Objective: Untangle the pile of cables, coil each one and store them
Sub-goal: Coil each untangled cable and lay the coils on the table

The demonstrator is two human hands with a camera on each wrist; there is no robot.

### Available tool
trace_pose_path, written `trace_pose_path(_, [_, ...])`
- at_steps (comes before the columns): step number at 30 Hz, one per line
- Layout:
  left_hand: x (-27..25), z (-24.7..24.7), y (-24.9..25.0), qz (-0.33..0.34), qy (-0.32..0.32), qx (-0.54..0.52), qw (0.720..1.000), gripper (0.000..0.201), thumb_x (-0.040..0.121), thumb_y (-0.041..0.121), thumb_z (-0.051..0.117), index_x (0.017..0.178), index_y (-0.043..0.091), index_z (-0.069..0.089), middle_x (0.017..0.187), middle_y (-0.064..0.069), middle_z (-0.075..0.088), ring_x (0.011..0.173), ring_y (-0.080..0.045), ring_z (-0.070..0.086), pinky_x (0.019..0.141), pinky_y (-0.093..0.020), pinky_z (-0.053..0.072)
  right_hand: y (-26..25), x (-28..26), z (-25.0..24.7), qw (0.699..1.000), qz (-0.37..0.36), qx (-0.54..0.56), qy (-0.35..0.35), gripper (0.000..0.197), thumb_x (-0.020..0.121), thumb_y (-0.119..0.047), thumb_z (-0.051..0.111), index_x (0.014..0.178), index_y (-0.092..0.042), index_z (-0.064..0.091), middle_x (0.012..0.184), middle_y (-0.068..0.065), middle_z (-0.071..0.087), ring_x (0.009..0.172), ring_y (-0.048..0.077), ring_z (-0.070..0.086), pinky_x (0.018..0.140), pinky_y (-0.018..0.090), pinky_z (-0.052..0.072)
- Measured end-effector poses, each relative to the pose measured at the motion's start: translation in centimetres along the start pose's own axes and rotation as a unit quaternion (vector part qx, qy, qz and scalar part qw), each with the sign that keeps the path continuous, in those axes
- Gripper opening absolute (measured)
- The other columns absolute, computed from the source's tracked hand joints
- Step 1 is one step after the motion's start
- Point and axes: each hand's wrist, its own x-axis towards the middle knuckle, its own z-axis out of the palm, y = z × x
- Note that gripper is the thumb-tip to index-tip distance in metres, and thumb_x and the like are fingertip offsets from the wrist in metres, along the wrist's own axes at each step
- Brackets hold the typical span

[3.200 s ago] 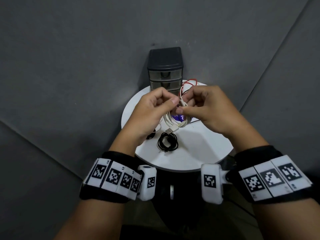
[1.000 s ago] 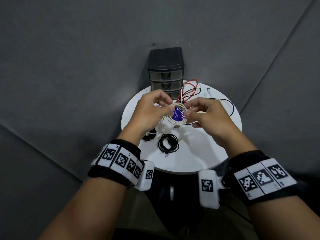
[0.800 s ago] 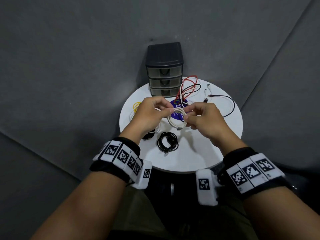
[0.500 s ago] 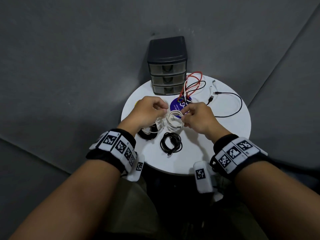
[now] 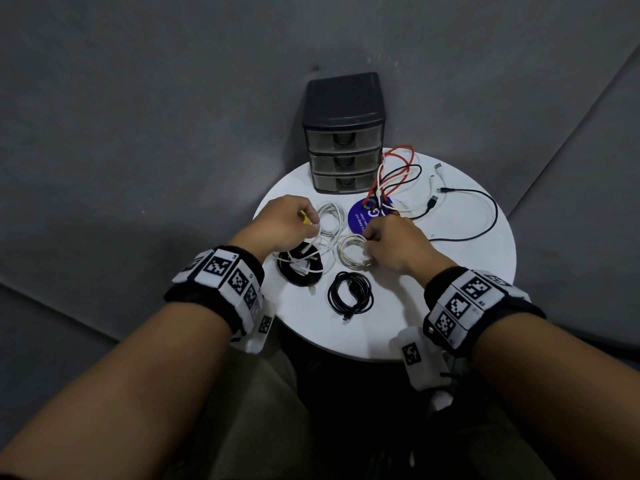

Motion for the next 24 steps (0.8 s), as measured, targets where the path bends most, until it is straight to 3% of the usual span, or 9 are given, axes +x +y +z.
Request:
trace_pose_path(4, [-0.1,0.1,0.8,0.006,-0.057,0.018,0.998,0.014,0.089,0.021,0.076,0.103,0.023,0.074,0.100,0.004,0.066,0.085,-0.011,0.060,0.067,-0.018,0.042,0.0,-0.3,-0.1,1.000,0.010,-0.009,-0.008,0.019,0.090,-0.014,0.062,0.108,-0.015,0.068,0.109,0.010,0.068,0.100,0.028,0.061,0.079,0.032,0.048])
trace_pose_path(8, [0.1,0.2,1.2,0.012,-0.063,0.043,0.997,0.017,0.091,0.015,0.073,0.107,0.020,0.076,0.099,0.005,0.068,0.091,-0.011,0.061,0.079,-0.019,0.042,0.0,-0.4,-0.5,1.000,0.014,-0.020,-0.019,0.028,0.090,-0.013,0.061,0.117,-0.019,0.065,0.118,0.011,0.065,0.104,0.029,0.059,0.079,0.029,0.042])
trace_pose_path(12, [0.2,-1.2,1.7,0.011,0.009,-0.009,1.000,0.008,0.087,0.012,0.075,0.092,0.018,0.076,0.080,0.006,0.070,0.068,-0.006,0.059,0.064,-0.019,0.043,-1.0,-0.7,-1.3,1.000,-0.022,-0.009,0.004,0.035,0.089,-0.008,0.058,0.122,-0.017,0.064,0.118,0.011,0.064,0.104,0.029,0.058,0.081,0.031,0.045])
trace_pose_path(15, [0.0,-3.0,2.4,0.020,0.085,-0.062,0.994,0.011,0.089,0.011,0.069,0.083,0.020,0.073,0.072,0.008,0.065,0.064,-0.010,0.060,0.061,-0.023,0.045,-2.3,-0.6,-1.5,0.998,-0.064,-0.015,0.001,0.035,0.089,-0.016,0.063,0.123,-0.020,0.064,0.121,0.009,0.061,0.112,0.031,0.058,0.091,0.036,0.050])
trace_pose_path(17, [-0.2,-4.2,2.8,0.018,0.112,-0.119,0.986,0.013,0.089,0.011,0.065,0.081,0.020,0.072,0.070,0.005,0.064,0.064,-0.016,0.061,0.058,-0.026,0.048,-3.4,-0.4,-1.2,0.996,-0.080,-0.036,-0.017,0.040,0.090,-0.026,0.064,0.129,-0.025,0.062,0.130,0.008,0.056,0.121,0.031,0.053,0.100,0.040,0.048])
trace_pose_path(20, [-1.3,-5.8,4.1,0.030,0.143,-0.203,0.968,0.012,0.079,0.019,0.060,0.075,0.022,0.071,0.059,0.007,0.061,0.055,-0.014,0.054,0.054,-0.026,0.042,-4.9,-0.1,-0.5,0.990,-0.083,-0.101,-0.059,0.048,0.093,-0.040,0.064,0.139,-0.029,0.055,0.141,0.007,0.046,0.134,0.035,0.040,0.109,0.048,0.040])
trace_pose_path(24, [-3.1,-8.4,5.9,0.079,0.181,-0.229,0.953,0.023,0.078,0.016,0.050,0.074,0.022,0.072,0.046,0.011,0.050,0.047,-0.009,0.045,0.049,-0.023,0.034,-6.3,0.2,0.7,0.971,-0.086,-0.198,-0.097,0.057,0.089,-0.044,0.067,0.142,-0.034,0.050,0.140,0.005,0.039,0.134,0.036,0.030,0.107,0.053,0.031])
